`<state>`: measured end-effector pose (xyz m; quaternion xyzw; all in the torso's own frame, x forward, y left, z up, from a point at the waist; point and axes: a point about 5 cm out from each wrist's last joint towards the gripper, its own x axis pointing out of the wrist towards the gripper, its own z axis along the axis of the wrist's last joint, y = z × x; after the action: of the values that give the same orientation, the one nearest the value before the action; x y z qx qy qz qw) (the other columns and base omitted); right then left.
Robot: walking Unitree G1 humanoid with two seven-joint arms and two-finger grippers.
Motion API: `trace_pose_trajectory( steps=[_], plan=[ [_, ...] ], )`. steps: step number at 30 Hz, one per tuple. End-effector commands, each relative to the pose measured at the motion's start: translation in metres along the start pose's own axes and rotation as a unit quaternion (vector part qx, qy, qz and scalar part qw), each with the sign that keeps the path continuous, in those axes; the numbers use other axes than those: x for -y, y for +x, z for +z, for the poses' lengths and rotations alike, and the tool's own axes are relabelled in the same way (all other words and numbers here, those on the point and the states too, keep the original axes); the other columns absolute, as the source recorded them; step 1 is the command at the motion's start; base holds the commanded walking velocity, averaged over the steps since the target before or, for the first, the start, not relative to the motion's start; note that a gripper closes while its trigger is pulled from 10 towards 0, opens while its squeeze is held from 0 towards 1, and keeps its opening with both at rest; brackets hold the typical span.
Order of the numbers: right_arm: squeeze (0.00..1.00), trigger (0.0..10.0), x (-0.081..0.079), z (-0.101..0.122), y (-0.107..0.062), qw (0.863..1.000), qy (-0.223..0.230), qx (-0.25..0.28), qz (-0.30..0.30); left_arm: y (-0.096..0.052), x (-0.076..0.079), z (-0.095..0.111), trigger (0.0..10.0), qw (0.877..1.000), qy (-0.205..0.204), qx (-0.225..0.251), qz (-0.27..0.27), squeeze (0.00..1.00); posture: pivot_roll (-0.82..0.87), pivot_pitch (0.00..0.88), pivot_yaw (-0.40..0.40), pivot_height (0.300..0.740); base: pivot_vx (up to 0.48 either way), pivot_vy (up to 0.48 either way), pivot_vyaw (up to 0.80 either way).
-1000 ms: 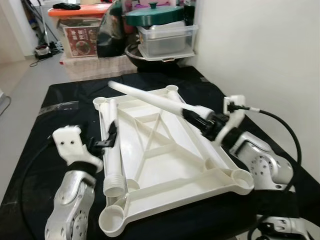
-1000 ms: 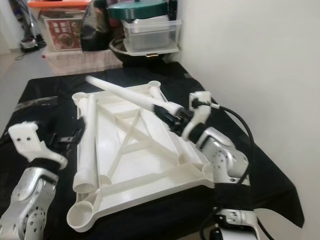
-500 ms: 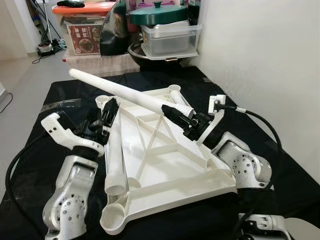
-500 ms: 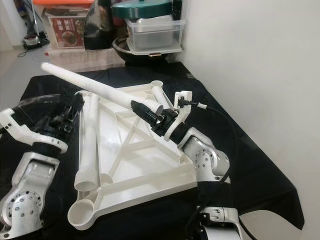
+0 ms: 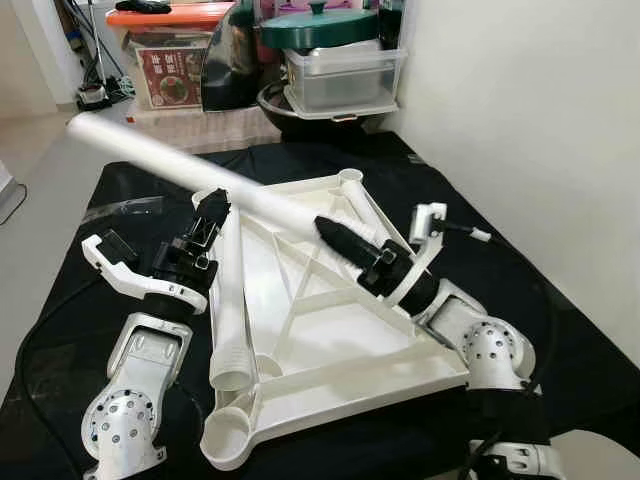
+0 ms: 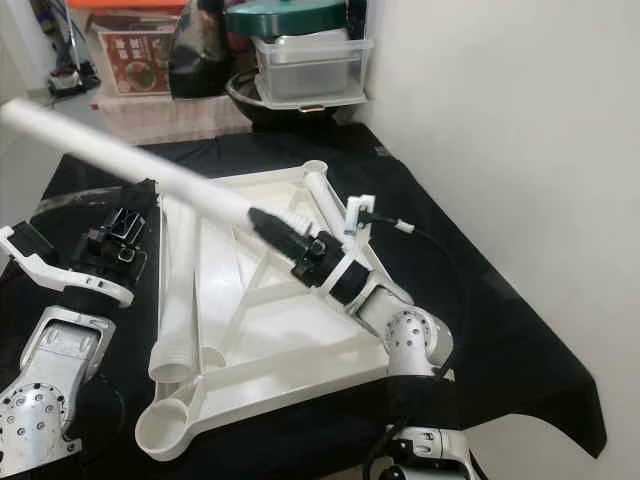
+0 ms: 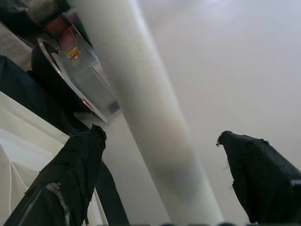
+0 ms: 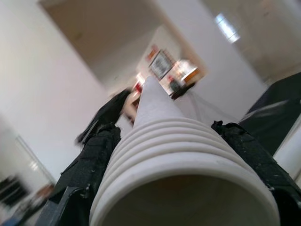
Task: Building children table
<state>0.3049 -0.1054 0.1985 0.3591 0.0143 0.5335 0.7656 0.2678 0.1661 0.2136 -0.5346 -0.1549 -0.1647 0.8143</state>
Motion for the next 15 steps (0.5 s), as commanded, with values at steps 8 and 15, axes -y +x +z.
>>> trace_pose_trajectory(
  steps=[8, 15],
  plan=[
    [0.00, 0.0, -0.013, -0.016, -0.015, 0.995, 0.021, -0.075, 0.063, 0.002, -0.020, 0.003, 10.0, 0.999, -0.033, -0.005, 0.026, 0.00, -0.03, 0.000, -0.015, 0.740, 0.000, 0.000, 0.00],
    [0.00, 0.0, -0.010, -0.017, -0.028, 0.993, 0.020, -0.101, 0.056, 0.004, -0.026, 0.030, 10.0, 0.999, -0.004, 0.025, 0.040, 0.00, -0.03, 0.000, -0.014, 0.740, 0.000, 0.000, 0.00]
  ],
)
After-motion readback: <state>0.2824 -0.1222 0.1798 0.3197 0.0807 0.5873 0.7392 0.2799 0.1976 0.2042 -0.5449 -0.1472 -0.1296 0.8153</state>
